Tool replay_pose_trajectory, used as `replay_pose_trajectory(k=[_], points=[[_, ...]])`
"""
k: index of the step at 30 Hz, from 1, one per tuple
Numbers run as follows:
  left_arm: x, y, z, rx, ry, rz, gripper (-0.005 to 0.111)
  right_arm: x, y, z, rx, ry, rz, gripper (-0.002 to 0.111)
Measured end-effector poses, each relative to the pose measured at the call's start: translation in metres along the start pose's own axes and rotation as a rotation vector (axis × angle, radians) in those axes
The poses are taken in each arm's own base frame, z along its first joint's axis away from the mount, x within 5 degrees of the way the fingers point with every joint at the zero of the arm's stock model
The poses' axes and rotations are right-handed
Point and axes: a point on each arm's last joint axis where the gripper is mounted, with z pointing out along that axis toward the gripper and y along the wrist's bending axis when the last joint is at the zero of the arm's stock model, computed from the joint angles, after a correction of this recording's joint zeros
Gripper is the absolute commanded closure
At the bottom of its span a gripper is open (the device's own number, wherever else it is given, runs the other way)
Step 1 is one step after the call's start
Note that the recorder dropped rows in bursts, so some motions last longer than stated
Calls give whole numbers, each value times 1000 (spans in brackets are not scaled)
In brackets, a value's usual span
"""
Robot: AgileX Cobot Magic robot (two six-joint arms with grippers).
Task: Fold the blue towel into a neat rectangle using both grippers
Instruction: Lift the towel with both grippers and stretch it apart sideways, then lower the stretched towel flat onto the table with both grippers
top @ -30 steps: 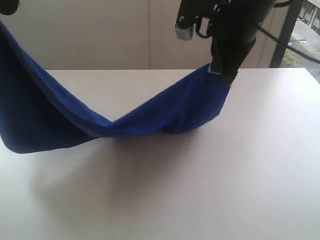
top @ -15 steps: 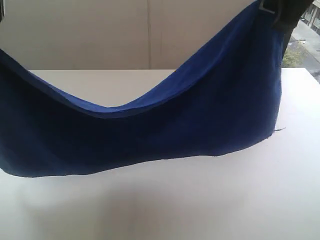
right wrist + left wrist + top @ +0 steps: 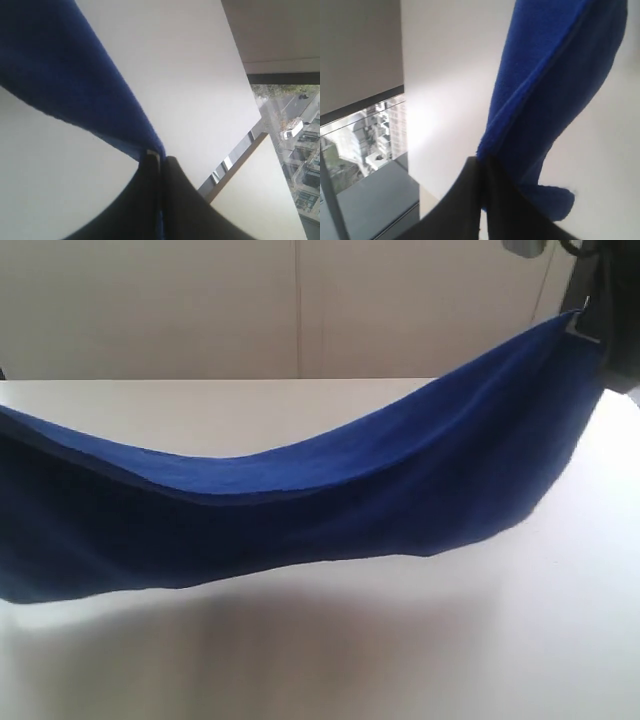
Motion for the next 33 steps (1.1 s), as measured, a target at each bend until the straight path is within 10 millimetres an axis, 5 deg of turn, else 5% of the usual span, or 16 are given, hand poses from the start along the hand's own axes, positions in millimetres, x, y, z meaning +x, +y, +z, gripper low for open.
replay_pose_trajectory(k=[17,29,33], points=[[-7,-11,-1,117,-79,59,107,49,27,-40,38,-50,120,108],[-12,-12,3,144,-96,80,107,54,48,0,-52,75,163,108],[-25,-14,24,173,-85,112,107,53,52,17,-64,132,167,108]])
